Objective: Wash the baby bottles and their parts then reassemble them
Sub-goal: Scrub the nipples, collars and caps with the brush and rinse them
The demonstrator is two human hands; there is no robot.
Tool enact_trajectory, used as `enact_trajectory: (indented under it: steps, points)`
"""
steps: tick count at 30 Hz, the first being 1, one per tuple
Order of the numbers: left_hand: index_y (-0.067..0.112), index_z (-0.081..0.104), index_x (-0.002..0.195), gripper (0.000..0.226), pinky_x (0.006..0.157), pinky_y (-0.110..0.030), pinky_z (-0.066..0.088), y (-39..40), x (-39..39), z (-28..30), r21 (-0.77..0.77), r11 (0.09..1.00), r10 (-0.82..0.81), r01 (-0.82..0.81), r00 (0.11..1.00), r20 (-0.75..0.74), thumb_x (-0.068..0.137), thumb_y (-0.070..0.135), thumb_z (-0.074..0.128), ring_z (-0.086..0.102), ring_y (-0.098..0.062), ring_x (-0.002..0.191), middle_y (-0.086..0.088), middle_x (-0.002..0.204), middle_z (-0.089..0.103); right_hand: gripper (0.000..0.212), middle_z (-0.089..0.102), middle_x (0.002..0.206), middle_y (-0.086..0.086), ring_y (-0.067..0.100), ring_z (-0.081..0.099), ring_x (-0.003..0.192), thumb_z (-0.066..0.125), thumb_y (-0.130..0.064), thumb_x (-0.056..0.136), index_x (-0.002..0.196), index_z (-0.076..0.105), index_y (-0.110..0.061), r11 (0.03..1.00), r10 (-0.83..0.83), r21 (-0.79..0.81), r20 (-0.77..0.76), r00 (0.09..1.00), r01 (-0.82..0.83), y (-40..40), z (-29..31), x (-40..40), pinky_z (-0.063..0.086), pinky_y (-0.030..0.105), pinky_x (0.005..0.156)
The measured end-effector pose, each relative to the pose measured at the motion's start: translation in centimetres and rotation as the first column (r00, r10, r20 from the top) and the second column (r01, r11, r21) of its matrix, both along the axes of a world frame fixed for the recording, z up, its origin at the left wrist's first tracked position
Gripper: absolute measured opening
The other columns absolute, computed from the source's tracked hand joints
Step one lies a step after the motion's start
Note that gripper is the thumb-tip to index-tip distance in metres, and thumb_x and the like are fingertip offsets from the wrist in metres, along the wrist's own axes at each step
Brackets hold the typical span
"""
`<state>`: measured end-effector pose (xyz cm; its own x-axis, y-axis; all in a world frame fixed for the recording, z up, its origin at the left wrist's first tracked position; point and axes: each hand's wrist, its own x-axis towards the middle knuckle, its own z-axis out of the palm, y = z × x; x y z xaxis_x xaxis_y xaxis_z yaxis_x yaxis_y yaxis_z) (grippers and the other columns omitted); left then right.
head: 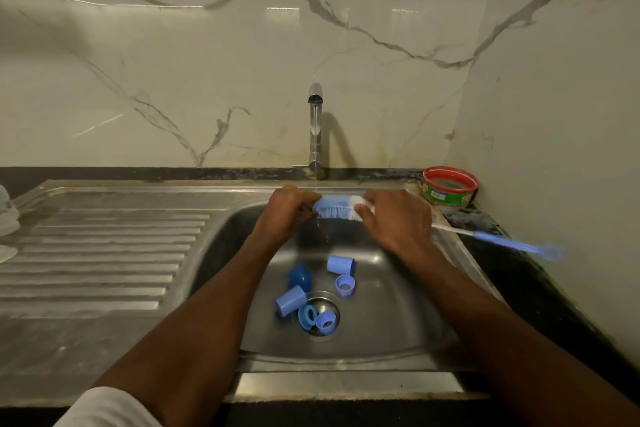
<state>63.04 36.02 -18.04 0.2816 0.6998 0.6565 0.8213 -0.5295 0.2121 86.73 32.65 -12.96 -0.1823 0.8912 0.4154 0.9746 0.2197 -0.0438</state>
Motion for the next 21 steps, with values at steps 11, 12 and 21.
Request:
enact_trajectory:
  steps: [11,12,21]
  points:
    - [0.016,0.067,0.121,0.026,0.092,-0.041,0.053,0.1,0.4,-0.9,-0.242,0.965,0.114,-0.105,0.993,0.023,0.099,0.028,0.062,0.066,-0.023,0.104,-0.008,0.115,0.071,0.052,0.063,0.117,0.004,0.027,0.065,0.097,0.055,-0.065,0.092,0.126,0.052,-0.025,0.983,0.180,-0.013,0.166,0.970,-0.181,1.4,-0.4,-0.5,0.048,0.037,0.073]
    - [0.018,0.067,0.122,0.027,0.093,-0.041,0.054,0.1,0.3,-0.7,-0.249,0.966,0.088,-0.073,0.995,0.051,0.099,0.030,0.062,0.066,-0.020,0.105,-0.006,0.116,0.072,0.045,0.064,0.118,0.004,0.027,0.066,0.097,0.051,-0.059,0.097,0.127,0.054,-0.026,0.984,0.160,0.037,0.242,0.957,-0.174,1.2,-0.1,-0.6,0.049,0.037,0.072]
    - [0.023,0.066,0.131,0.037,0.081,-0.033,0.047,-0.3,0.3,-1.2,0.005,0.974,0.222,-0.225,0.955,-0.195,0.095,0.032,0.068,0.066,-0.026,0.100,-0.009,0.113,0.071,0.030,0.065,0.056,0.001,0.016,0.049,0.053,0.053,-0.027,0.104,0.101,0.070,-0.003,0.688,-0.235,-0.659,-0.598,0.766,-0.304,1.3,1.7,-1.1,0.038,0.025,0.048]
